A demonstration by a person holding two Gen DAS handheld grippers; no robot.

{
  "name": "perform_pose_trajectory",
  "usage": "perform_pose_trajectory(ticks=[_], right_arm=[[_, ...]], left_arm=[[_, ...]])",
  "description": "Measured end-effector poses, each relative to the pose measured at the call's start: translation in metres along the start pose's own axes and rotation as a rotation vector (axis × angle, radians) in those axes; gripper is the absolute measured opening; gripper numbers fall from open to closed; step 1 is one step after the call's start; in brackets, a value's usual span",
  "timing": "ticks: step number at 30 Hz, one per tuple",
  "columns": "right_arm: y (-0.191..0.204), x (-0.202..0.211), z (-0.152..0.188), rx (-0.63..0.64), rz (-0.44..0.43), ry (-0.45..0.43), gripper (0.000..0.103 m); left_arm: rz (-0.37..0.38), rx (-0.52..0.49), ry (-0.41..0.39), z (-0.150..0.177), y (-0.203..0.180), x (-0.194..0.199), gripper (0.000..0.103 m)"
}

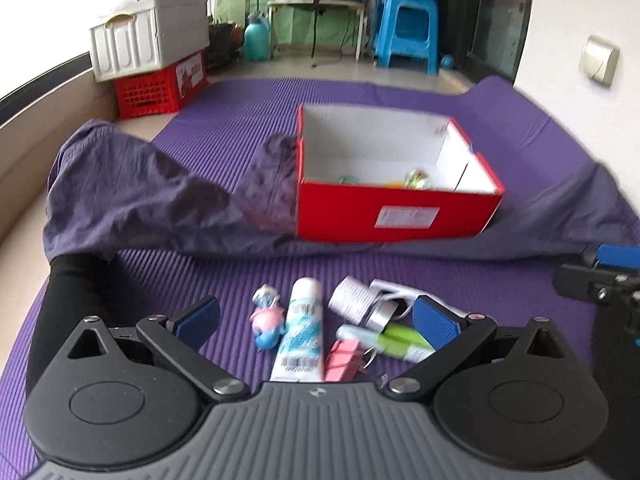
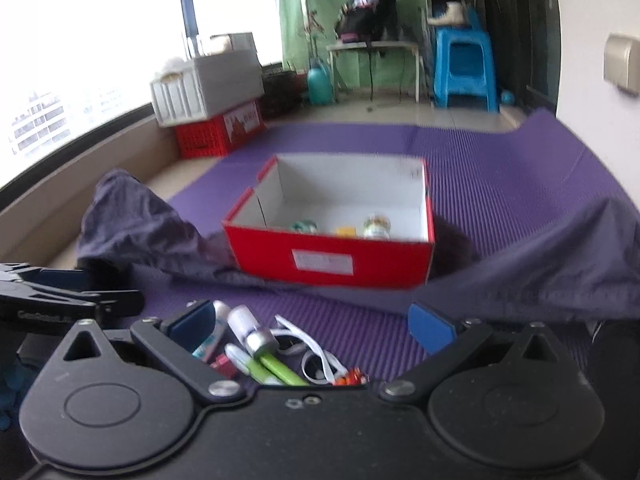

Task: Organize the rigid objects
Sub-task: 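Withdraw both tools back toward the remaining items on the mat, then grasp the white toothpaste tube with the left tool while the right tool grasps the red keychain figure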

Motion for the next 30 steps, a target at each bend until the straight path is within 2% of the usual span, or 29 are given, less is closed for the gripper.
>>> perform_pose_trajectory(ticks=[3, 6, 9, 17, 25, 30], right_arm=[[-0.003, -0.012, 0.009, -0.007, 0.027, 0.027, 0.101], [-0.003, -0.024, 0.018, -0.004, 0.032, 0.053, 0.100], [-0.002, -0.034, 0.028, 0.015, 0.027, 0.073, 0.098], [-0.009, -0.066, 0.051, -0.009, 0.004, 0.174, 0.082], [-0.016, -0.096, 0.065, -0.008, 0.021, 0.236, 0.071], [-0.021, -0.112, 0.069, -0.020, 0.028, 0.263, 0.067]], left_arm=[[-0.036, 0.012, 0.048, 0.009, 0.004, -0.018, 0.103], [-0.030, 0.061, 0.124, 0.017, 0.010, -0.037, 0.103], [-0.046, 0.063, 0.153, 0.024, 0.012, -0.049, 0.103], [-0.070, 0.057, 0.192, 0.028, 0.018, -0.081, 0.103], [-0.066, 0.050, 0.221, 0.032, 0.017, -0.109, 0.103], [-0.107, 0.033, 0.213, 0.032, 0.020, -0.124, 0.103]])
Point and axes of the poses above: each gripper's, at about its wrist camera, not at the fingertips, and x roughly against the way its jaws point, y to its left, z to its underside, the point moved 1 cm from there along -x, roughly the way its jaws point, and after that the axes turned 5 degrees about z, right-handed, at the moved point
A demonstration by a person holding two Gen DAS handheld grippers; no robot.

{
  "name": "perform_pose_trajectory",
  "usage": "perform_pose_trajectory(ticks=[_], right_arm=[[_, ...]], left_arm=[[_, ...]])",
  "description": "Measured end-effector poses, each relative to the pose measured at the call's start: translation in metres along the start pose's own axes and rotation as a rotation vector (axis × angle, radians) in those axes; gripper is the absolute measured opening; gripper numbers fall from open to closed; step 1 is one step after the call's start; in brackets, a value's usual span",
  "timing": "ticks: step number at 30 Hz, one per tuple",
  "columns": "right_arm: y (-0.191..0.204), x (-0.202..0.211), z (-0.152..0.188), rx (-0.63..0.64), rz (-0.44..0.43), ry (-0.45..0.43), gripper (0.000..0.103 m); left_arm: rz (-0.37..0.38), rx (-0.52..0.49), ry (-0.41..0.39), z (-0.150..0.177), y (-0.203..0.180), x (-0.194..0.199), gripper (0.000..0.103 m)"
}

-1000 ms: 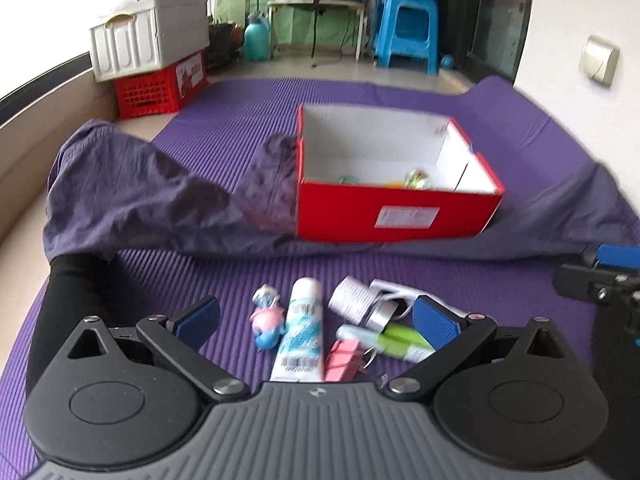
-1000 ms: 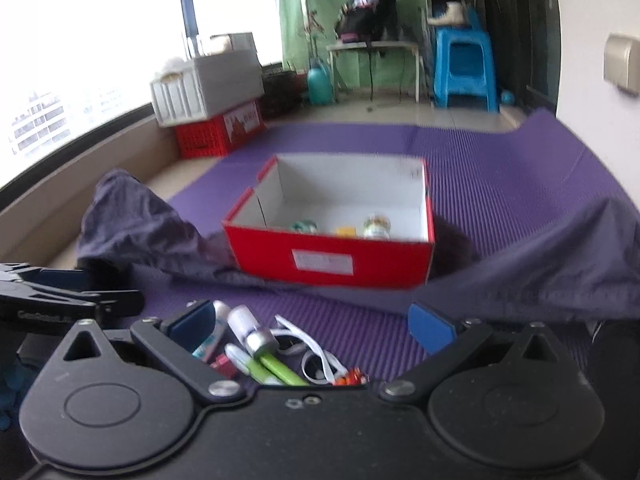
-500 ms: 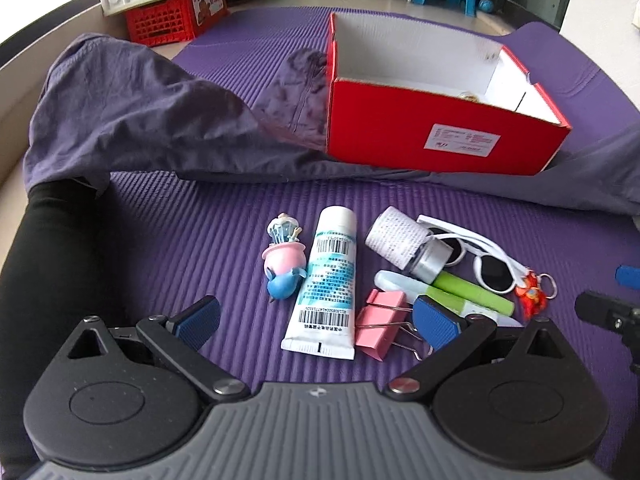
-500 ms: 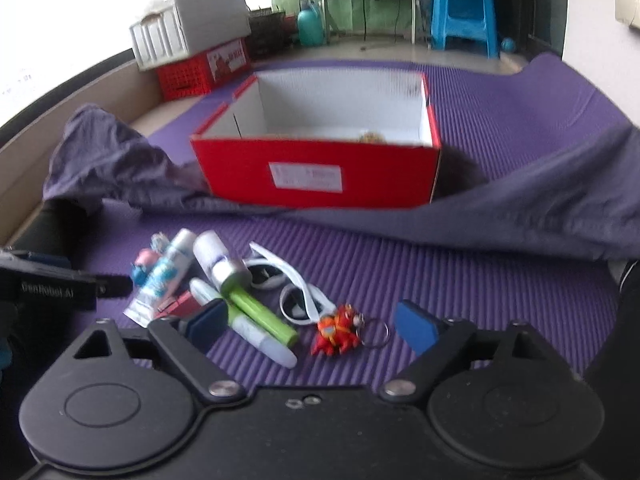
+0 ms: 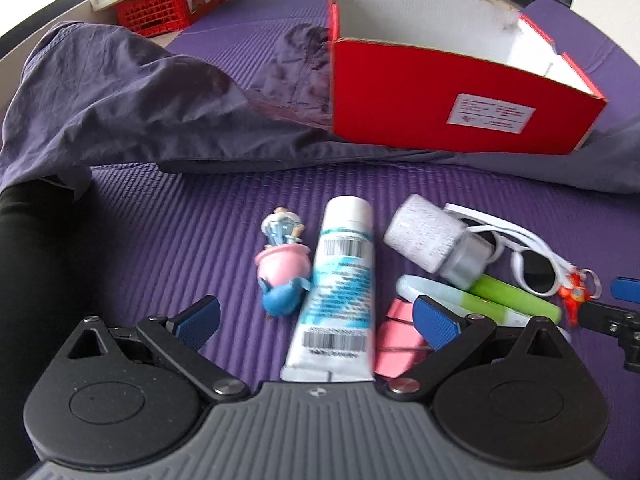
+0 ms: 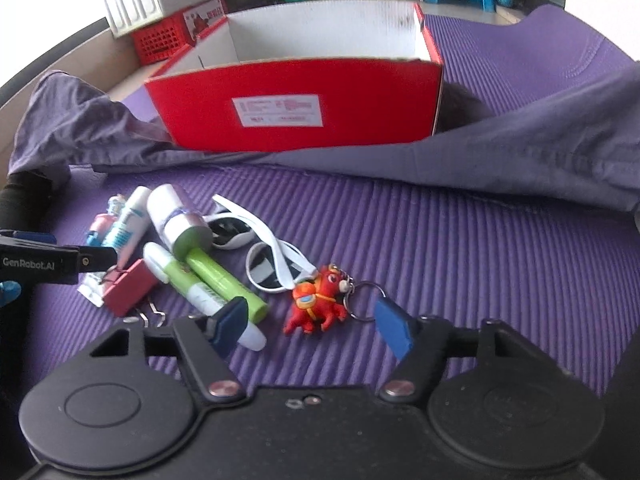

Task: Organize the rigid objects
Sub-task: 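Grasp the white toothpaste tube with the left tool while the right tool grasps the red keychain figure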

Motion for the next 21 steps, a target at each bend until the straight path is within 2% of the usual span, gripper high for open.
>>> perform_pose_trajectory(ticks=[3, 7, 8, 10, 15, 18, 21], right_arm=[[-0.003, -0.007, 0.000, -0.014, -0.006, 0.009, 0.066], [-0.005, -0.015, 0.001, -0.024, -0.018, 0.026, 0.065], [-0.004, -0.016, 0.001, -0.023, -0.020, 0.028, 0.064], [-0.004, -0.017, 0.001, -0.018, -0.019, 0.025, 0.063], [-0.004, -0.018, 0.001, -0.013, -0.019, 0.017, 0.060], [-0.003, -0.018, 0.001, -0.004, -0.014, 0.013, 0.059], [-0.002, -0.019, 0.002, 0.008, -0.010, 0.011, 0.058]], left_arm=[[-0.002, 0.014, -0.008, -0.002, 0.005, -0.006, 0.102], [-0.001, -0.024, -0.045, -0.003, -0.002, -0.007, 0.102], [0.004, -0.034, -0.056, -0.003, -0.004, -0.007, 0.099], [0.022, -0.046, -0.069, -0.005, -0.006, -0.008, 0.086], [0.019, -0.061, -0.079, -0.008, -0.007, -0.012, 0.078], [0.021, -0.089, -0.098, -0.007, -0.010, -0.010, 0.066], [0.011, -0.135, -0.108, -0.005, -0.016, -0.011, 0.065]])
Point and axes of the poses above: each gripper's, at about its wrist camera, not at the fingertips, and x roughly against the way its jaws point, y to its left, z to its underside, the point moved 1 cm from there along -x, roughly the way its jaws point, and after that the axes turned 5 degrees about z, right-handed, at the moved point
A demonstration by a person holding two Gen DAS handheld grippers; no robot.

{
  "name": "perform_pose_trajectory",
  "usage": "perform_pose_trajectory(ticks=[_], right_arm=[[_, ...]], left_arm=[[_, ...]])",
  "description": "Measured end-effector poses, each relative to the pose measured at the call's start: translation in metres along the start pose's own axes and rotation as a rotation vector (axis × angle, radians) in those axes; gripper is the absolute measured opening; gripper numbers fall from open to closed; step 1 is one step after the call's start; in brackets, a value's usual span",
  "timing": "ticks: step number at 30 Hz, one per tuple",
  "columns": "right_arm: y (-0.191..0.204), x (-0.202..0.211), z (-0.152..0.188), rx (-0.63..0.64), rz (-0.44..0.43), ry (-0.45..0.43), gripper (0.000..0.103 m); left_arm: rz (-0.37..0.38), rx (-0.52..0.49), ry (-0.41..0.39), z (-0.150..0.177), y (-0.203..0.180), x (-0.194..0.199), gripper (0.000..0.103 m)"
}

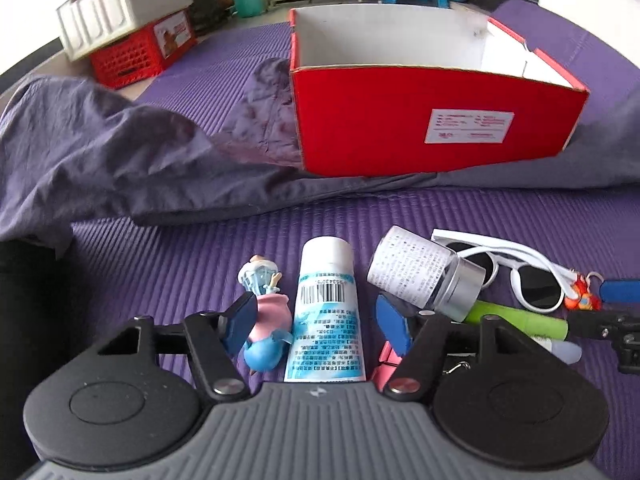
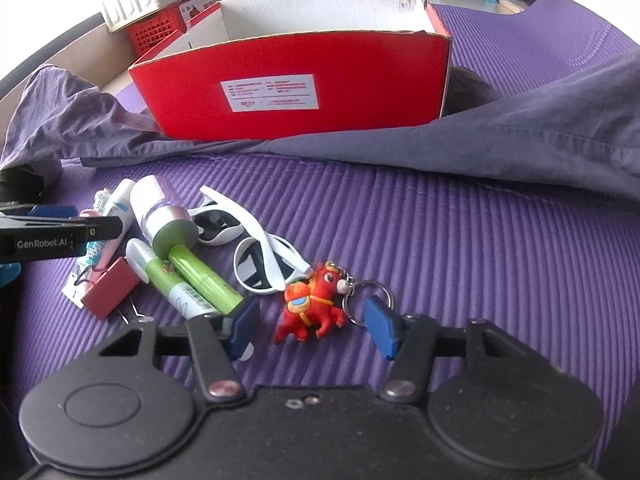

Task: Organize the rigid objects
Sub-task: 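Grasp the white toothpaste tube with the left tool while the right tool grasps the red keychain figure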

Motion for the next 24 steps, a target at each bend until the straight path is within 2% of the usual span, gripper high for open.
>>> perform_pose_trajectory(ticks=[2, 8, 12, 16, 18, 24], right_arm=[[0.001, 0.000, 0.001, 0.007, 0.004, -0.002, 0.058], [0.001, 0.000, 0.001, 0.006, 0.002, -0.001, 0.058], [0.001, -0.001, 0.001, 0.010, 0.003, -0.002, 0.058], [0.002, -0.001, 0.001, 0.018, 0.008, -0.005, 0.058], [0.003, -0.001, 0.002, 0.025, 0.012, -0.008, 0.058], [0.006, -0.005, 0.004, 0.059, 0.034, -0.021, 0.057]], left_arm=[[-0.013, -0.028, -0.011, 0.000, -0.004, 0.001, 0.056], [0.002, -0.082, -0.011, 0.001, -0.013, -0.003, 0.055], [0.039, -0.065, 0.001, -0.001, -0.011, -0.008, 0.055], [0.061, 0.030, 0.048, -0.003, 0.002, -0.020, 0.054], [0.066, 0.059, 0.084, -0.001, 0.007, -0.026, 0.050], [0.071, 0.055, 0.074, 0.001, 0.005, -0.024, 0.045]])
Point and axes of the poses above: each gripper's, at about its wrist camera, not at the fingertips, and x roughly against the way its jaws point, y to its left, z to its underside, the point moved 1 cm from there along -x, roughly the way its jaws point, and after that the axes turned 5 degrees about z, right-handed, at the moved point
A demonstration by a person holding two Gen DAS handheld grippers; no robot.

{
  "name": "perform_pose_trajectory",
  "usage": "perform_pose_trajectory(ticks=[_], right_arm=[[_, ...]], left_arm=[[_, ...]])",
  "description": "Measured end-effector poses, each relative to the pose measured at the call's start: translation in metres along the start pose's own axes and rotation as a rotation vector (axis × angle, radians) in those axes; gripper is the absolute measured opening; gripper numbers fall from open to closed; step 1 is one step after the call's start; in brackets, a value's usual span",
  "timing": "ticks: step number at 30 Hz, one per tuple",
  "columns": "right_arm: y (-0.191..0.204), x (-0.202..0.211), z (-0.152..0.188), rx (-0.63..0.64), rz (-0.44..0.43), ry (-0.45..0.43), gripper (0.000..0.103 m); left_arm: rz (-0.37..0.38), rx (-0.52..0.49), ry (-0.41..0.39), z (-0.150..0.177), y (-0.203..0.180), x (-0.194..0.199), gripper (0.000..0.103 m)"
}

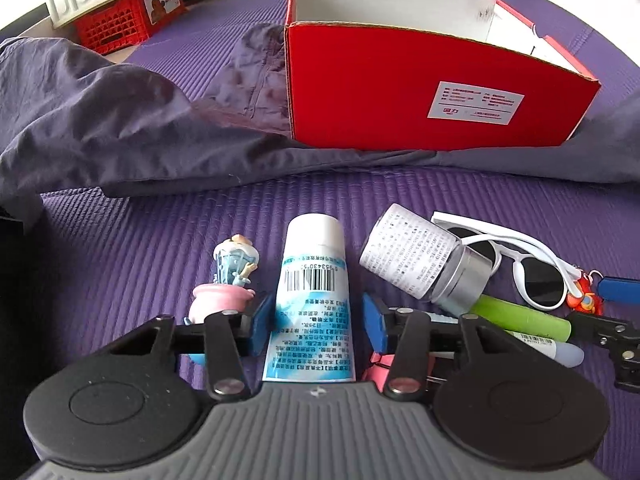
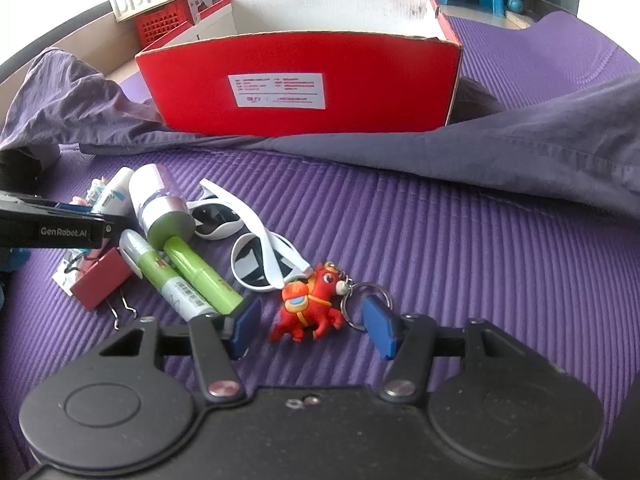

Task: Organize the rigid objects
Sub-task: 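Grasp the white toothpaste tube with the left tool while the right tool grasps the red keychain figure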

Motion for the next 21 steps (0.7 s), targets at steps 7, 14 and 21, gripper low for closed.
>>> perform_pose_trajectory(ticks=[7, 14, 21], right_arm=[[0.007, 0.000, 0.004, 0.076, 0.049, -0.019, 0.046], [0.000, 0.008, 0.001, 0.041, 0.045, -0.034, 0.034], [-0.008, 0.038, -0.006, -0.042, 0.009, -0.082, 0.031]], left_arm=[[-0.003, 0.010, 0.006, -0.002, 0.002, 0.001, 0.039], [0.009, 0.038, -0.007, -0.005, 0.005, 0.014, 0.039], [0.042, 0.061, -0.034, -0.009, 0.006, 0.043, 0.036]])
Point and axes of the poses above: each gripper's, at about its wrist camera, not at the fingertips, and x roughly against the way its jaws point, y to its left, z to its underside, the point moved 1 cm from there along -x, roughly the way its jaws point, and after that the axes turned 5 degrees about z, right-handed, at the moved point
